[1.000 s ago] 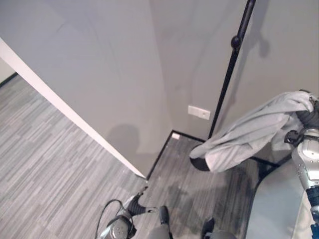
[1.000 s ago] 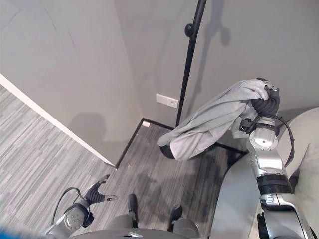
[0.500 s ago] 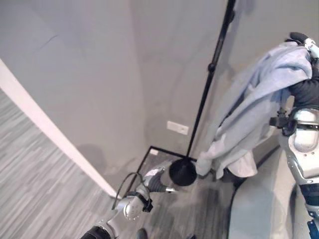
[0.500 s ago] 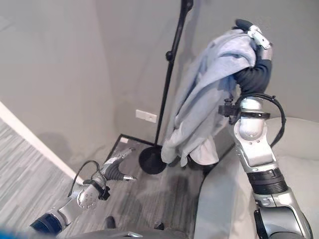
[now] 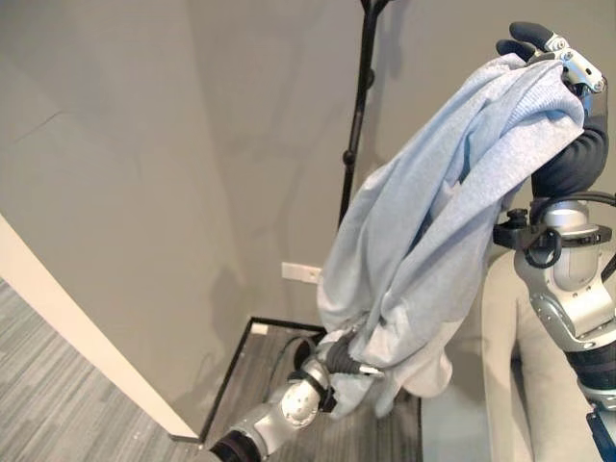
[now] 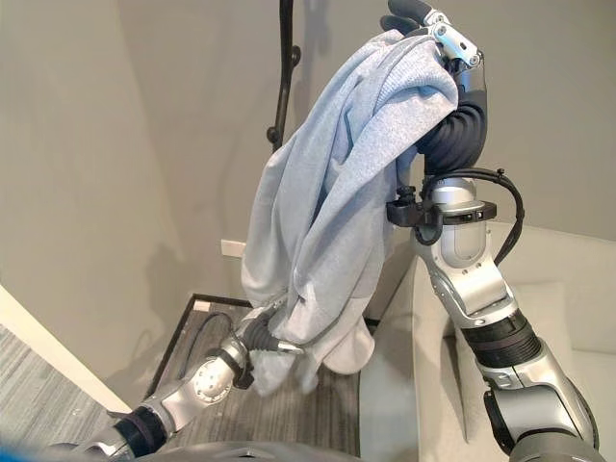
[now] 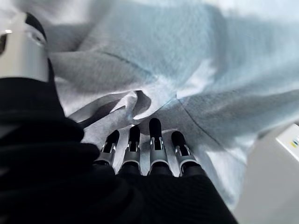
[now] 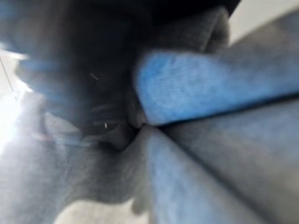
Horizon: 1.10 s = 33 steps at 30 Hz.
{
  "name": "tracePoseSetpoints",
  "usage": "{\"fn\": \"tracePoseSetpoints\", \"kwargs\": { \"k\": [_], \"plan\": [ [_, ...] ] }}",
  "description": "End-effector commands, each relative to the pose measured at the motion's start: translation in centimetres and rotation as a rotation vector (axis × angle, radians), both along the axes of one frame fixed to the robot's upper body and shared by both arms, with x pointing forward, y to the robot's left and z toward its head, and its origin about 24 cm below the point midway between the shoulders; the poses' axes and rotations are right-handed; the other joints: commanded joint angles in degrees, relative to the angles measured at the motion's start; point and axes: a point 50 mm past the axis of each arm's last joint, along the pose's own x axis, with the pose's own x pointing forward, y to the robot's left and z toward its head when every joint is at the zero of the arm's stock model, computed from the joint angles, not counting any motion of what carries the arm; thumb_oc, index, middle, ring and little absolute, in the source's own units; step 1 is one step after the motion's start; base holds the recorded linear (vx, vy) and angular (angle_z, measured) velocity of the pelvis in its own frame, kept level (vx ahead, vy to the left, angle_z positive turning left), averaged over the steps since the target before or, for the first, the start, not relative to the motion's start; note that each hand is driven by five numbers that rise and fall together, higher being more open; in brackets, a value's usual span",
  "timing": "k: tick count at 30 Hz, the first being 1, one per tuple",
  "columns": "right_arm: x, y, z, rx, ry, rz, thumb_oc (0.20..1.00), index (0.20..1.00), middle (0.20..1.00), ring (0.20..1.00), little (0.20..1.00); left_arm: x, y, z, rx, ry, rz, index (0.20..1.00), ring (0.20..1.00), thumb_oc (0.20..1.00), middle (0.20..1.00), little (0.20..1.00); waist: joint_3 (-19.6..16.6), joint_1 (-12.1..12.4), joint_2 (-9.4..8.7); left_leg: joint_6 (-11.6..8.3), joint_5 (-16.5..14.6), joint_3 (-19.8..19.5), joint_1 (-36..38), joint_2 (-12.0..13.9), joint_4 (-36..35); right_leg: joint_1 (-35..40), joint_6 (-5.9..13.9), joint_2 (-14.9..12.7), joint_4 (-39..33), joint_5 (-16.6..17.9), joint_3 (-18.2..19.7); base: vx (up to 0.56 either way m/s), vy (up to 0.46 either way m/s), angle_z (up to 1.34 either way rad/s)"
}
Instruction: Hang the clothes on the sofa on the clothes rack.
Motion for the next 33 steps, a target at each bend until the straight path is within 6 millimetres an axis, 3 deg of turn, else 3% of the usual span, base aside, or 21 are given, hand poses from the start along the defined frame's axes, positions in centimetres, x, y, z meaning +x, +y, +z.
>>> {"fn": "tracePoseSetpoints", "kwargs": {
  "k": [1,8,9,10,16,20,24,27,28,29,33],
  "plan": [
    [-1.8,0.6,4.5,0.141,-0.226,0.144,0.2,0.2,0.2,0.2,0.2,1.8,-2.6,1.2,-0.05,-0.059,-0.011,1.0,1.0,1.0,1.0,1.0,-0.8,1.0,-0.54,-1.87,-6.8,-0.2,4.4,5.0,0.7,-3.6,3.3,-2.7,3.7,-5.6,0.1,-0.03,-0.022,-0.09],
    [-2.3,2.6,5.6,0.196,-0.272,0.226,0.2,0.2,0.2,0.2,0.2,1.5,-6.9,2.0,-0.182,0.051,-0.092,1.0,1.0,1.0,1.0,1.0,-1.3,0.3,-1.01,-1.85,-6.7,1.1,4.6,5.2,0.7,-4.4,3.36,-2.3,3.5,-4.9,1.0,-0.03,-0.018,-0.11],
    [-2.2,2.7,5.6,0.208,-0.27,0.225,0.2,0.2,0.2,0.2,0.2,1.3,-7.4,2.2,-0.204,0.074,-0.107,0.322,0.322,0.322,0.322,0.322,-1.4,0.3,-1.17,-1.77,-6.4,1.1,4.3,5.2,0.7,-4.6,3.28,-2.4,3.5,-4.7,1.0,-0.02,-0.018,-0.14],
    [-2.2,2.7,5.7,0.212,-0.27,0.224,0.2,0.2,0.2,0.2,0.2,1.2,-7.6,2.2,-0.219,0.093,-0.118,0.2,0.2,0.2,0.2,0.2,-1.4,0.4,-1.22,-1.74,-6.4,1.1,4.3,5.2,0.7,-4.6,3.23,-2.4,3.5,-4.7,0.9,-0.01,-0.019,-0.08],
    [-1.7,2.0,5.4,0.236,-0.244,0.163,0.2,0.2,0.2,0.2,0.2,1.3,-7.8,2.6,-0.281,0.142,-0.095,0.2,0.2,0.2,0.2,0.2,-1.4,1.0,-1.04,-1.7,-6.2,0.5,4.1,5.3,0.7,-4.0,2.95,-2.3,3.2,-4.9,0.4,0.0,0.0,0.0],
    [-1.4,0.2,4.8,0.252,-0.228,0.073,0.2,0.2,0.2,0.2,0.2,2.6,-6.0,4.9,-0.369,0.054,-0.035,0.2,0.2,0.2,0.2,0.2,-1.0,1.5,-0.24,-1.71,-6.1,-0.2,4.0,5.3,0.7,-3.3,2.79,-2.2,2.9,-5.1,-0.3,0.01,-0.001,0.03],
    [-1.4,-1.7,4.6,0.245,-0.235,-0.033,0.2,0.2,0.2,0.2,0.2,2.9,-2.3,7.9,-0.429,-0.096,0.004,0.2,0.2,0.2,0.2,0.2,-0.7,2.5,0.59,-1.73,-6.1,-0.9,3.9,5.4,0.7,-2.9,2.9,-2.1,2.8,-5.3,-0.7,0.01,0.002,0.03],
    [-1.4,-3.1,4.3,0.225,-0.231,-0.109,0.2,0.2,0.2,0.2,0.2,2.5,1.6,10.2,-0.414,-0.236,0.062,0.2,0.2,0.2,0.2,0.2,-0.6,3.4,0.84,-1.78,-6.1,-1.3,4.1,5.4,0.7,-2.2,2.89,-1.9,2.5,-5.4,-1.0,0.03,-0.001,0.09],
    [-1.4,-3.1,4.3,0.225,-0.231,-0.108,0.2,0.2,0.2,0.2,0.2,2.5,1.7,10.2,-0.413,-0.235,0.063,0.2,0.2,0.2,0.2,0.2,-0.7,3.3,0.78,-1.76,-6.1,-1.3,4.1,5.4,0.7,-2.3,2.89,-1.9,2.5,-5.3,-1.0,0.02,0.001,0.13],
    [-1.5,-4.2,3.8,0.183,-0.214,-0.183,0.2,0.2,0.2,0.2,0.2,2.0,5.3,12.2,-0.39,-0.38,0.166,0.2,0.2,0.2,0.2,0.2,-0.5,4.2,1.13,-1.85,-6.0,-1.7,4.0,5.4,0.7,-2.0,2.88,-1.9,2.3,-5.4,-1.3,0.05,0.009,0.13],
    [-1.7,-5.5,2.7,0.089,-0.171,-0.269,0.2,0.2,0.2,0.2,0.2,1.1,10.4,15.5,-0.273,-0.635,0.342,0.2,0.2,0.2,0.2,0.2,-0.6,4.7,1.53,-1.97,-6.0,-2.2,4.0,5.3,0.8,-1.6,2.85,-1.9,2.4,-5.7,-1.8,0.01,0.007,0.03]
  ]
}}
